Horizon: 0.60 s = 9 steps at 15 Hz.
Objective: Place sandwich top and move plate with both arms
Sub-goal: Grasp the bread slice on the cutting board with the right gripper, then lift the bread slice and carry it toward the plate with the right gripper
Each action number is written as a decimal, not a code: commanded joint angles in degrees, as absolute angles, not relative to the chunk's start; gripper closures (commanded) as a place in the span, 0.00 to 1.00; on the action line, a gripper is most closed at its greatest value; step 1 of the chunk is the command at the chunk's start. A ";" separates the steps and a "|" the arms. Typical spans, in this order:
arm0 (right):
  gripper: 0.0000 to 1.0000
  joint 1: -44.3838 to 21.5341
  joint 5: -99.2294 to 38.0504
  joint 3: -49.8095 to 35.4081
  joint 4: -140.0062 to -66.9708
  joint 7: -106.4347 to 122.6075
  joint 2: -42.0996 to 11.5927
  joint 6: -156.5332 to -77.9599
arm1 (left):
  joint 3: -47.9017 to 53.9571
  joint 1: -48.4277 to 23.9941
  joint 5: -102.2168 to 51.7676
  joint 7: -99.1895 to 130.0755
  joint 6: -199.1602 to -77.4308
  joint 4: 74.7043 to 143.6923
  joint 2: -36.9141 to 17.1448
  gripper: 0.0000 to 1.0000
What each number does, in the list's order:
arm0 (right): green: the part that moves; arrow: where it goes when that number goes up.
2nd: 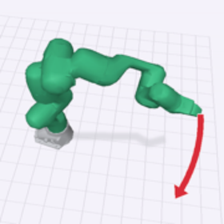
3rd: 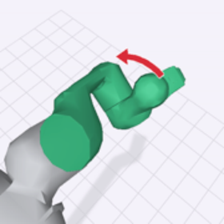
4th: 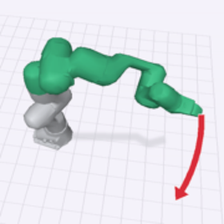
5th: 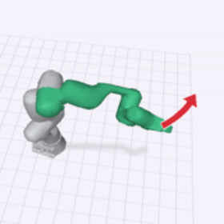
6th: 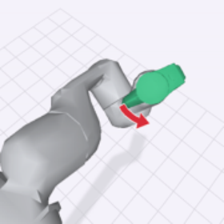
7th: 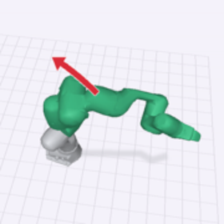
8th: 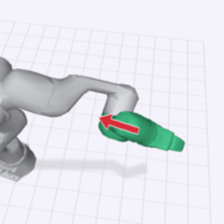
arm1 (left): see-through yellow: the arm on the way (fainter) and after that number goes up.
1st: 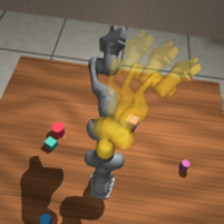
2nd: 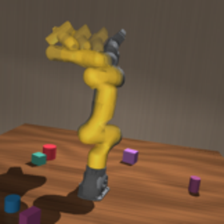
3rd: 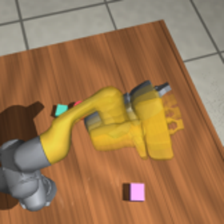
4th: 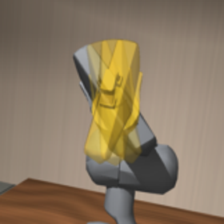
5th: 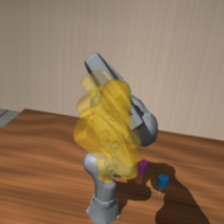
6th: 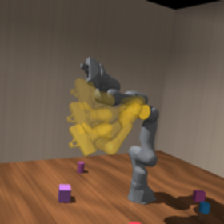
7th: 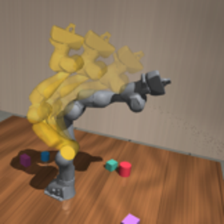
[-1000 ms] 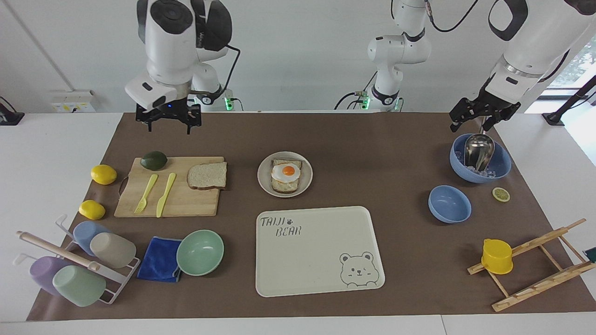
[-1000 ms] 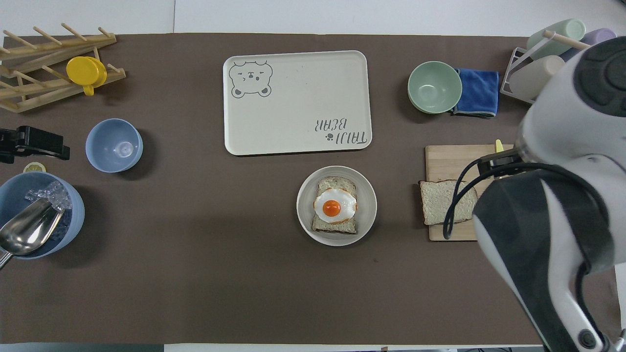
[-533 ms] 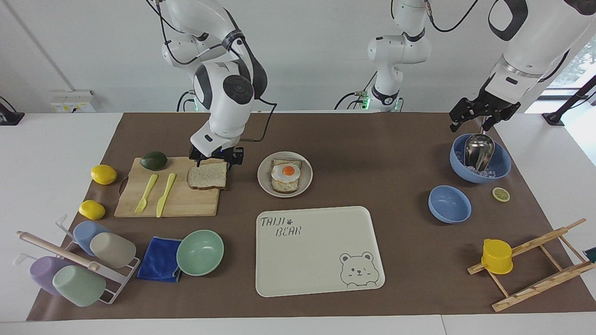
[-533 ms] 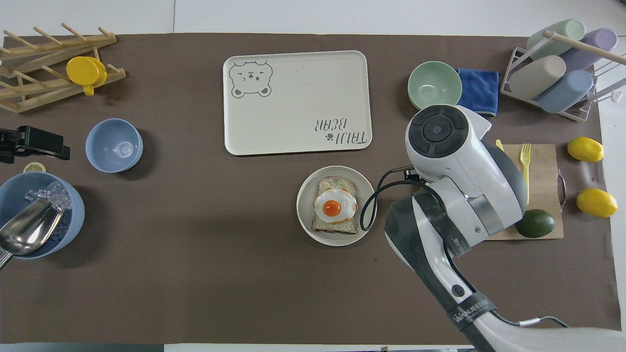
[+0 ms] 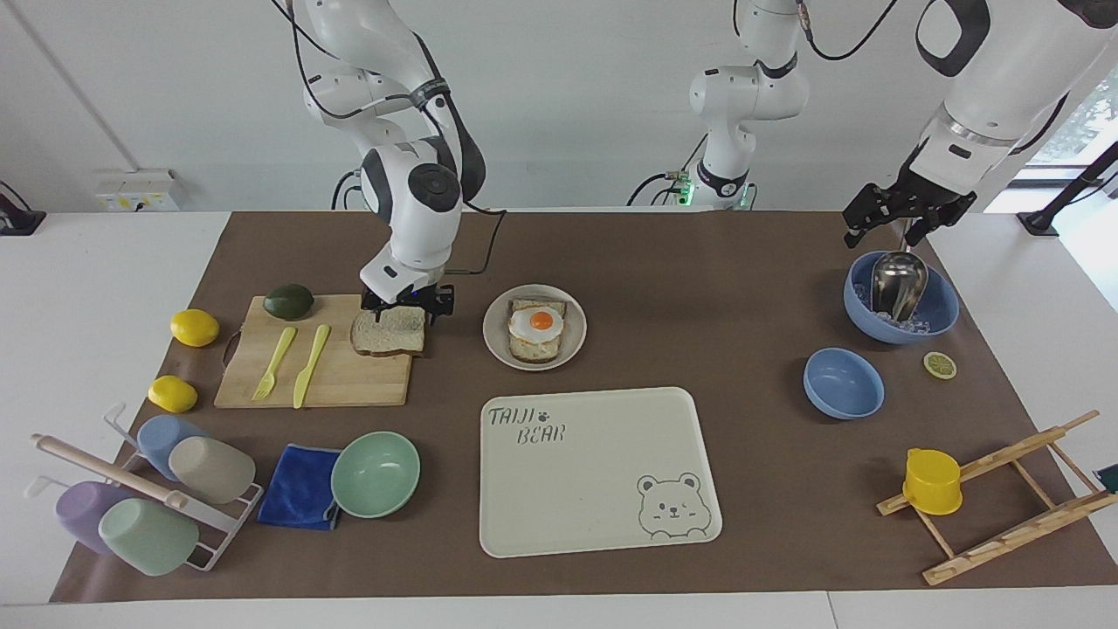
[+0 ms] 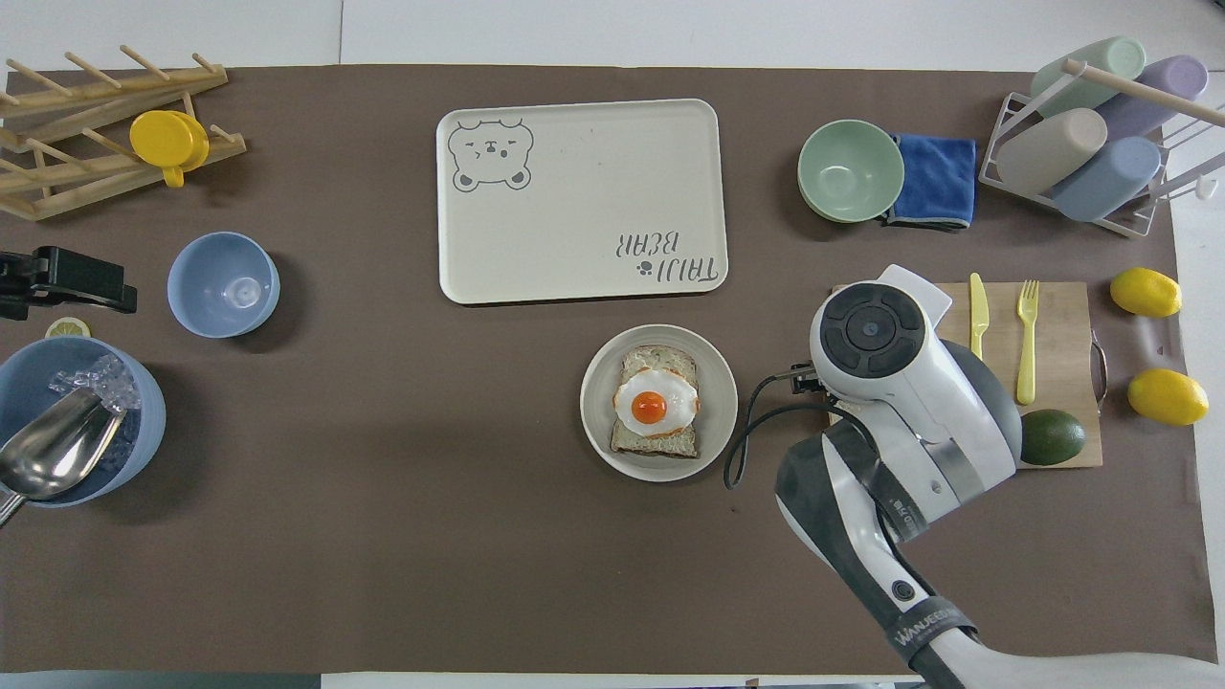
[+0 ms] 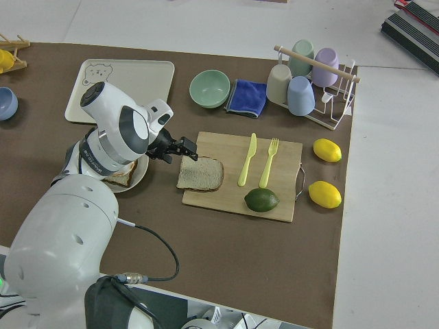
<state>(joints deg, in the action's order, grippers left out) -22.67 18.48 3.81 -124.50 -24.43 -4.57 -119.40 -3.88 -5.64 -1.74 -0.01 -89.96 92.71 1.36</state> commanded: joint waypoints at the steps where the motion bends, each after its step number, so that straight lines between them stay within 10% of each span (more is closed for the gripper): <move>1: 0.00 -21.53 16.70 3.43 -127.70 -24.87 -3.69 -123.12 | -3.61 -5.45 -0.70 0.00 -89.12 92.81 2.02 0.00; 9: 0.00 -21.45 16.61 3.34 -130.87 -24.61 -4.31 -126.47 | -3.61 -5.45 -0.70 0.00 -89.12 92.81 2.02 0.00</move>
